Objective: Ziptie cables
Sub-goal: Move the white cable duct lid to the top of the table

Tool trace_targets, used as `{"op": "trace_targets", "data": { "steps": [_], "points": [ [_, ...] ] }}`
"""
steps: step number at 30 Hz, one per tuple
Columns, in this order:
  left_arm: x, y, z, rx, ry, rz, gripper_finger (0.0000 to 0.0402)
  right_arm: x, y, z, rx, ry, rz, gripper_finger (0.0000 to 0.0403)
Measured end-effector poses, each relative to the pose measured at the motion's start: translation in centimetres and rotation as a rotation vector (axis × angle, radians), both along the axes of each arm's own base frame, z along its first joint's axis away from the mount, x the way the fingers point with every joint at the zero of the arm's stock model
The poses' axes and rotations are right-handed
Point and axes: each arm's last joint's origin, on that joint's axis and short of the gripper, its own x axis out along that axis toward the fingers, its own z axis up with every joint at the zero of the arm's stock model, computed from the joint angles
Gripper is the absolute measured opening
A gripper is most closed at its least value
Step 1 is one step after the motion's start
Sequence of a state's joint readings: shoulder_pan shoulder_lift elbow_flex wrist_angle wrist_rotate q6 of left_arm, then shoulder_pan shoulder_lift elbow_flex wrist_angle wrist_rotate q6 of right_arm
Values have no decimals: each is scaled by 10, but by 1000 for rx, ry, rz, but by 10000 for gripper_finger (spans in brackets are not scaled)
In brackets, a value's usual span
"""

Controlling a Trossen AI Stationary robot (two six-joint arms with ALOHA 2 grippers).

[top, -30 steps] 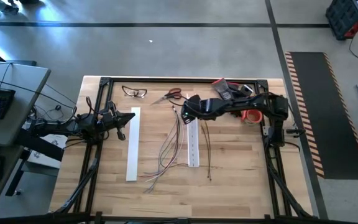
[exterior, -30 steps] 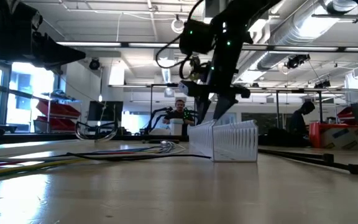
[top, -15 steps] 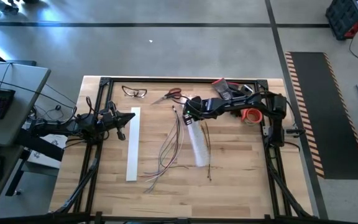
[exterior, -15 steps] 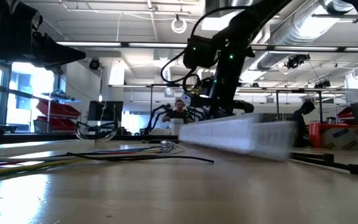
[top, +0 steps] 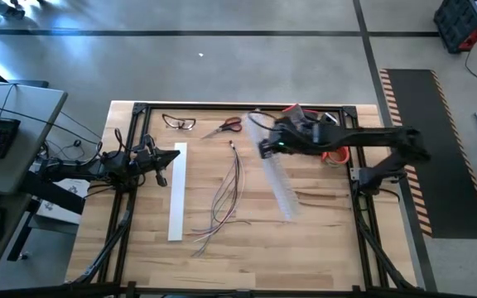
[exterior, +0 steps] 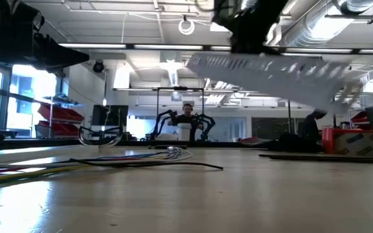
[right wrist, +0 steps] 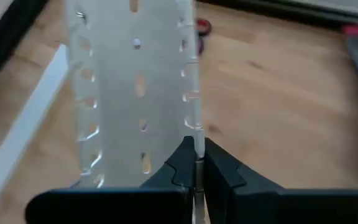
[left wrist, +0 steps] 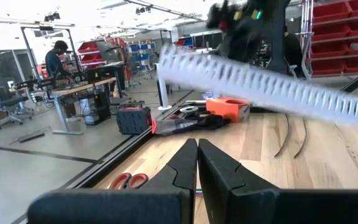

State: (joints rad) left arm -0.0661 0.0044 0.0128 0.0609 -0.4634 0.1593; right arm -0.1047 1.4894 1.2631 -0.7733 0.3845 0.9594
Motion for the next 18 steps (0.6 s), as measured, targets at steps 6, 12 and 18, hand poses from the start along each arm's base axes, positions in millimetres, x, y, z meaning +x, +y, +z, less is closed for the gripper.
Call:
{"op": "trace_targets", "data": {
  "steps": [6,12,18],
  "points": [
    [0,0,0,0,-1,1,0,-42,39,5,236,169,-69,0],
    [0,0,2,22,-8,3,0,-40,80,-7,341,224,-84,0],
    [-1,0,5,22,-44,3,0,-30,87,-21,300,252,-134,0]
  ]
}}
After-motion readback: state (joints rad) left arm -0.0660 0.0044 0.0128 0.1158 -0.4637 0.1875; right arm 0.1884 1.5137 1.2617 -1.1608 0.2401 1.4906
